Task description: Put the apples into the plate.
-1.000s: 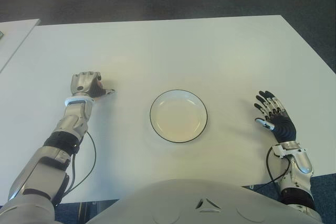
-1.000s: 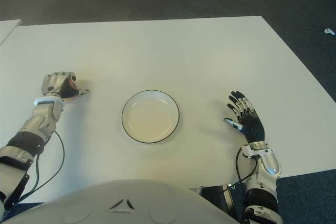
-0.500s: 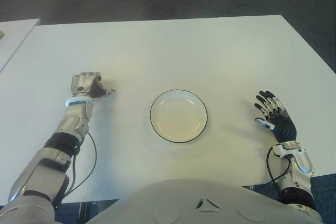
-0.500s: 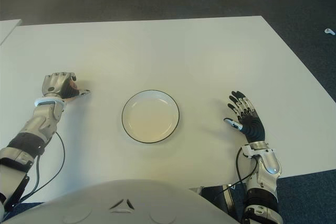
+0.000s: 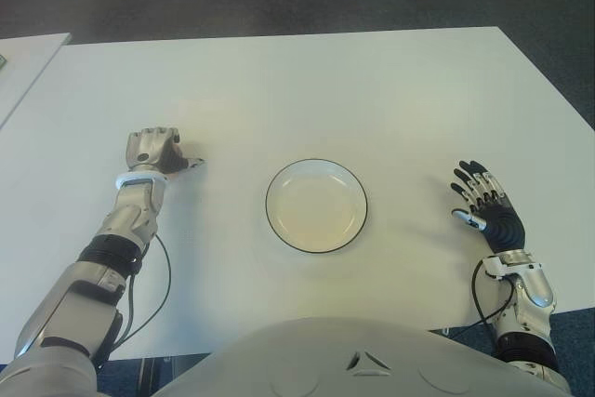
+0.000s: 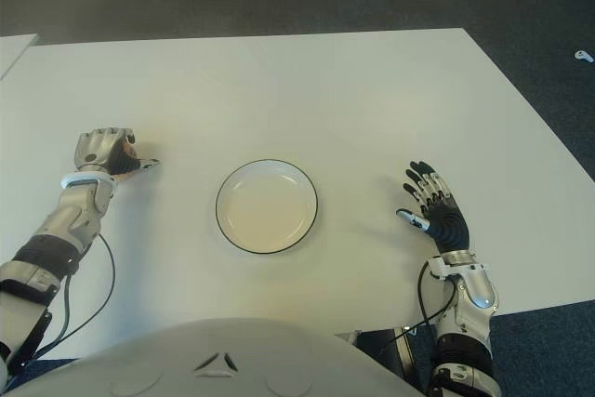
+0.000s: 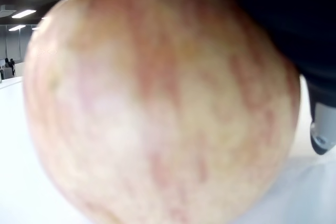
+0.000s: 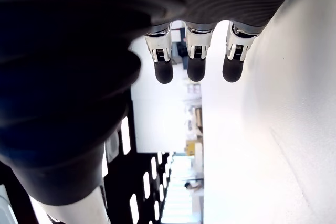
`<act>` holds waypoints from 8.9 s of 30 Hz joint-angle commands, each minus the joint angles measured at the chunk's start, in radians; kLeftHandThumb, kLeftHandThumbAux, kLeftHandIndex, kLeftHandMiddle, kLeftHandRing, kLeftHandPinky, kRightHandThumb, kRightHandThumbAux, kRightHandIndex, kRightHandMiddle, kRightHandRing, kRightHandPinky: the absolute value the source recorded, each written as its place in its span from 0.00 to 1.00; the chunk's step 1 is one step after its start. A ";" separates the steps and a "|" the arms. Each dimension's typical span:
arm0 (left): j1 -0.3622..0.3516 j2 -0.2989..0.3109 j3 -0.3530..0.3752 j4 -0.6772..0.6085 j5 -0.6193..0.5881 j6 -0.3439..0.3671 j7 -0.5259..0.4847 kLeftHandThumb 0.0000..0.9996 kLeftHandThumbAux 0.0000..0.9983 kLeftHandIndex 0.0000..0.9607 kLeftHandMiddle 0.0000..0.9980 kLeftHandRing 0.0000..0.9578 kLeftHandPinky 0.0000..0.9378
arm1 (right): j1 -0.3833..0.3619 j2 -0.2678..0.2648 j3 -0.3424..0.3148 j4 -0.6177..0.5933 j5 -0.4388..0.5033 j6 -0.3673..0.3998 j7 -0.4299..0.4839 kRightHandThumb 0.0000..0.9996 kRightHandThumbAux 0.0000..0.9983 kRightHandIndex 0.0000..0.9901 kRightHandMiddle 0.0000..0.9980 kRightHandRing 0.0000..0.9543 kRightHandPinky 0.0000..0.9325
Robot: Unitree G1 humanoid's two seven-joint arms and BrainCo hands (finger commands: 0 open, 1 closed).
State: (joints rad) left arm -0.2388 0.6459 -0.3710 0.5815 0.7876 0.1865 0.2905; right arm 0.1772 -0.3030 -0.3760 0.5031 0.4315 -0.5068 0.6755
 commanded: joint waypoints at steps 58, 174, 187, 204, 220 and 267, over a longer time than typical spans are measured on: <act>0.028 0.051 0.062 -0.519 0.144 0.055 -0.200 0.85 0.67 0.42 0.53 0.87 0.86 | 0.010 0.049 0.029 0.099 -0.028 -0.008 -0.015 0.00 0.86 0.02 0.00 0.00 0.00; 0.229 -0.401 -0.251 -0.720 0.484 -0.127 -0.312 0.86 0.66 0.42 0.53 0.85 0.83 | 0.100 0.105 0.121 0.012 -0.093 -0.025 -0.149 0.02 0.81 0.01 0.00 0.00 0.00; 0.226 -0.383 -0.266 -0.623 0.461 -0.151 -0.216 0.86 0.66 0.43 0.53 0.85 0.85 | 0.093 0.099 0.121 0.020 -0.102 -0.024 -0.159 0.00 0.83 0.01 0.00 0.00 0.00; 0.227 -0.397 -0.277 -0.625 0.440 -0.126 -0.210 0.86 0.66 0.43 0.53 0.82 0.82 | 0.075 0.099 0.124 0.040 -0.113 -0.030 -0.173 0.00 0.83 0.01 0.00 0.00 0.00; 0.244 -0.430 -0.265 -0.630 0.365 -0.101 -0.197 0.19 0.36 0.04 0.04 0.04 0.05 | 0.061 0.100 0.125 0.070 -0.112 -0.058 -0.153 0.00 0.83 0.02 0.00 0.00 0.00; 0.280 -0.447 -0.211 -0.709 0.299 -0.085 -0.185 0.03 0.19 0.00 0.00 0.00 0.00 | 0.071 0.102 0.136 0.082 -0.155 -0.063 -0.202 0.03 0.79 0.00 0.00 0.00 0.00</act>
State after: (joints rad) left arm 0.0203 0.2197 -0.6016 -0.1189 1.1153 0.0771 0.1102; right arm 0.1892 -0.2596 -0.2763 0.4873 0.2971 -0.6283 0.4734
